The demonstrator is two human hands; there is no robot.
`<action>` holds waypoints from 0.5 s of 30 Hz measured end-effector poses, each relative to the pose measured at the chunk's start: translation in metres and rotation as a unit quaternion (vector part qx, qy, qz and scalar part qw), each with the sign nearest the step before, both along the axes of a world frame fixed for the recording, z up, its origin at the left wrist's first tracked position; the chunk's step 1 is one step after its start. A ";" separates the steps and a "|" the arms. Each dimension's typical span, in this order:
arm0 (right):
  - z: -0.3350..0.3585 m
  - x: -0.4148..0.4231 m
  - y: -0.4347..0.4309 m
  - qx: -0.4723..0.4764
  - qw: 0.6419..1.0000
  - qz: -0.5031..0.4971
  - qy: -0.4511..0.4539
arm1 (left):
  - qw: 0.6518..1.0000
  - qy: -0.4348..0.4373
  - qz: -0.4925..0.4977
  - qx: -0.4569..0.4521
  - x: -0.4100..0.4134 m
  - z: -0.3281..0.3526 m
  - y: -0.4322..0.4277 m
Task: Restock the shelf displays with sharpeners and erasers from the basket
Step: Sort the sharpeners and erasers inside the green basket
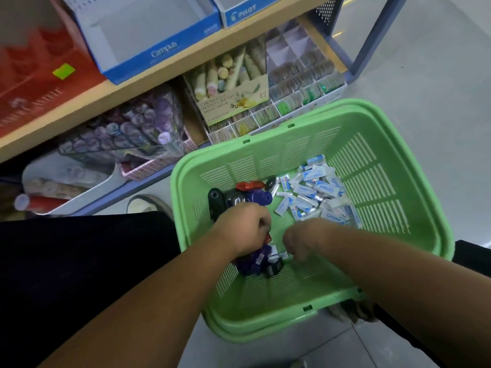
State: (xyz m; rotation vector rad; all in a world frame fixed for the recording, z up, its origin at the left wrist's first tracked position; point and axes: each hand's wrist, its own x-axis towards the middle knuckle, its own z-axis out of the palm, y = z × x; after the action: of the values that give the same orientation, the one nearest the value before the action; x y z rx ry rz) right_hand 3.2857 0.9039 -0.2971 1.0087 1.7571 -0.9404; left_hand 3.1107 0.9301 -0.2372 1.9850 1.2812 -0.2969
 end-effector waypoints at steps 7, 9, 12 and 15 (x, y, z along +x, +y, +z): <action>0.029 0.010 0.007 -0.038 0.999 -0.031 0.013 | 0.994 0.045 -0.015 -0.101 0.001 -0.001 -0.012; 0.028 0.013 0.008 -0.053 0.997 -0.058 0.020 | 0.994 0.043 -0.009 -0.099 0.001 0.000 -0.011; 0.022 0.020 0.006 -0.069 0.993 -0.096 0.024 | 0.994 0.042 0.002 -0.099 0.002 0.001 -0.008; 0.018 0.028 0.005 -0.064 0.992 -0.108 0.025 | 0.994 0.045 0.012 -0.103 0.002 0.001 -0.005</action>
State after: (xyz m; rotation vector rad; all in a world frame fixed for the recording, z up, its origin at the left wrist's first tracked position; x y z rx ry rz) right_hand 3.3135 0.9092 -0.2791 1.1159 1.6267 -1.2073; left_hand 3.1131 0.9247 -0.2360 1.7969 1.2753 -0.4930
